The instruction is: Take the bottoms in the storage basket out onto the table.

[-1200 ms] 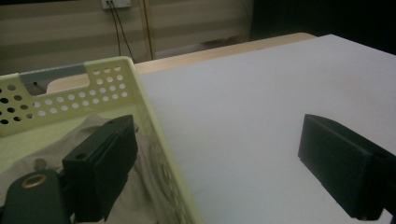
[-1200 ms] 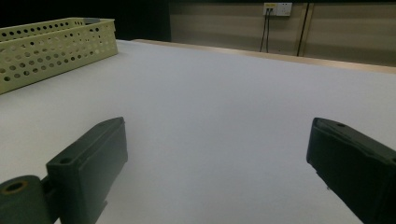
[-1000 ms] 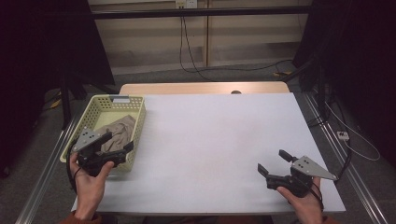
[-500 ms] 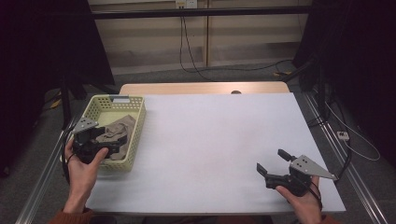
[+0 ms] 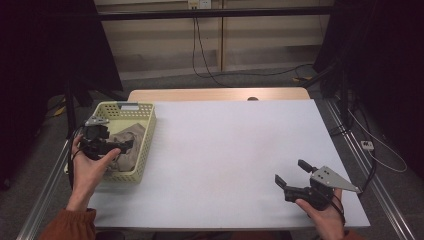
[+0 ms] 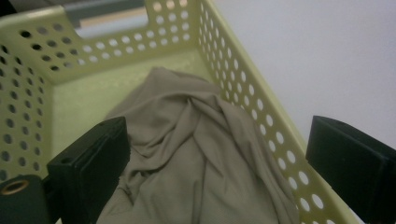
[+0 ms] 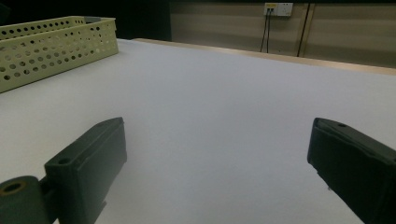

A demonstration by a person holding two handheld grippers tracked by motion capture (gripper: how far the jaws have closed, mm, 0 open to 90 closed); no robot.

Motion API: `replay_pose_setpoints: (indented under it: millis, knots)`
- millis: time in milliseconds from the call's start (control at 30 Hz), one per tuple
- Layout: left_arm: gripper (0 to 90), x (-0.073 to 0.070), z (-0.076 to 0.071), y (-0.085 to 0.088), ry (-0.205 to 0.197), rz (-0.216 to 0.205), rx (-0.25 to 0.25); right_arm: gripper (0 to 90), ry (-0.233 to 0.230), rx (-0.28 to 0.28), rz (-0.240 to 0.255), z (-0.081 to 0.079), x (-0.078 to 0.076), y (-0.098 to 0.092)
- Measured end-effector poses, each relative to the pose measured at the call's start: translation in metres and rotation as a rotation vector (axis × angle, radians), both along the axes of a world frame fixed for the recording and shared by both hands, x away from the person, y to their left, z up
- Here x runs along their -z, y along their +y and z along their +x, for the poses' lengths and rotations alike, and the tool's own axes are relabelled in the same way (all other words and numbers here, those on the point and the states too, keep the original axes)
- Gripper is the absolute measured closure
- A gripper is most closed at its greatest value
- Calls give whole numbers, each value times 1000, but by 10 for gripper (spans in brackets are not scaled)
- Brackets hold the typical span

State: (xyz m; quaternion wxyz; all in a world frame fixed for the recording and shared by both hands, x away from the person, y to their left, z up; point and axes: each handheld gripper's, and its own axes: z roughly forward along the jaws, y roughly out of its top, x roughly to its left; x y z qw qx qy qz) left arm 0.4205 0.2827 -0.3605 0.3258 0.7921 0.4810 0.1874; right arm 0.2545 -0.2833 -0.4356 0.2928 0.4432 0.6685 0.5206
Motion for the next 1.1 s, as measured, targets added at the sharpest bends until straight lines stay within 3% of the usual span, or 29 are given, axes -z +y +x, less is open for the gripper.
replay_pose_setpoints:
  millis: [133,267,400,467,567,667,800,867,1000,1100]
  knots:
    - [79,9,10,-6,55,43,9,47,-2,-2,-4,0,0,0]
    - [79,18,20,-10,105,48,-7,47,1,-2,-3,0,0,-1]
    - [115,25,29,-9,177,104,-27,57,-7,3,0,-1,-1,-1]
    - [91,27,32,-10,199,79,-25,56,-8,4,4,-1,-1,-1]
    - [91,31,37,-11,230,104,-5,55,-6,3,0,-1,0,-1]
    - [60,37,44,-11,296,145,-48,59,-11,-2,0,-1,-1,-1]
    - [51,40,50,-10,339,222,-58,60,-13,-4,-4,-1,-1,-1]
    - [61,42,53,-11,350,243,-55,60,-14,-5,-4,-1,-1,-1]
    - [68,47,59,-11,329,289,-55,59,-13,-6,-3,-1,-1,-1]
    - [61,53,65,-7,328,277,-103,59,-13,-8,-4,-1,-1,-1]
